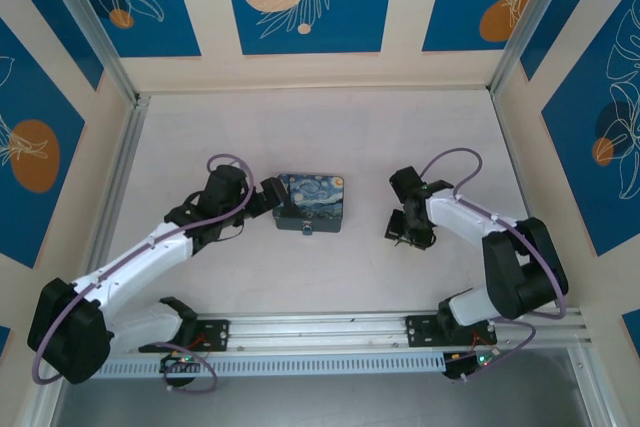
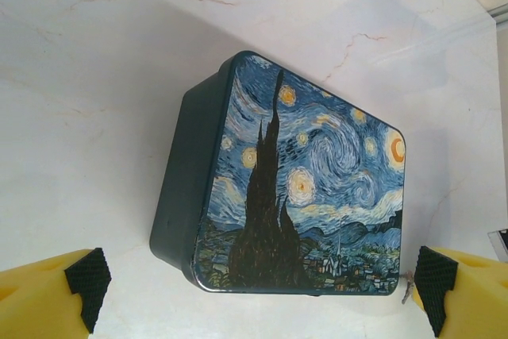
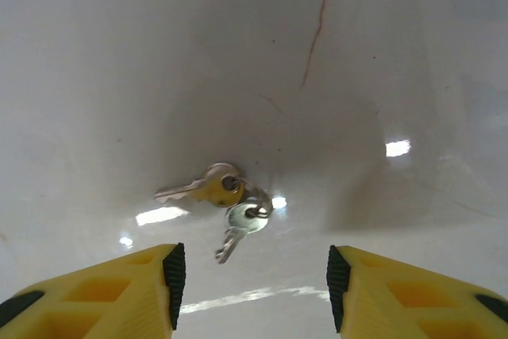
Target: Unlock a padlock with a key
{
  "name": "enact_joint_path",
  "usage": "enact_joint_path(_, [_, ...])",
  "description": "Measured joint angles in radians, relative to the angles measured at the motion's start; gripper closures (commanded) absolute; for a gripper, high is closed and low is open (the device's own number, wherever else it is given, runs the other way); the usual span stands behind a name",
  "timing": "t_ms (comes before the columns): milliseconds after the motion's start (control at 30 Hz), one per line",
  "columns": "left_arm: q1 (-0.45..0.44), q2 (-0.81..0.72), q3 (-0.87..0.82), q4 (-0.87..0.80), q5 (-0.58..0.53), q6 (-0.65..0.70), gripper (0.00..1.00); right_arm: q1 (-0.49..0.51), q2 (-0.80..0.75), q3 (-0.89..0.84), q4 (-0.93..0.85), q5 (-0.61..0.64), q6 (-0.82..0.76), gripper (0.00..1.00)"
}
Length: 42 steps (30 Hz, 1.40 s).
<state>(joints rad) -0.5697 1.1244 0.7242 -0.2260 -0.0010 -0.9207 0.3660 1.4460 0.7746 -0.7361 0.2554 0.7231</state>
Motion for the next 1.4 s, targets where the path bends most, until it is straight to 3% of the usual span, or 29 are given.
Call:
enact_joint_path(200, [0.000,0.011,0.000,0.000,0.000,0.007,0.00,0.000,0.080,0.048,0.002,0.010,-0.040,0.56])
enact_joint_path(567, [0.000,0.012,0.000,0.000,0.000,0.008,0.00,0.000,0.150,0.099,0.021,-0.002,-0.088,0.80])
enact_joint_path(700, [0.000,0.022,0.003,0.000,0.000,0.012,0.00,0.000,0.138,0.098,0.024,-0.007,-0.093,1.00])
enact_joint_path(1400, [0.000,0.051,0.008,0.000,0.007,0.014,0.00,0.005,-0.134,0.048,0.018,-0.156,-0.023,1.00])
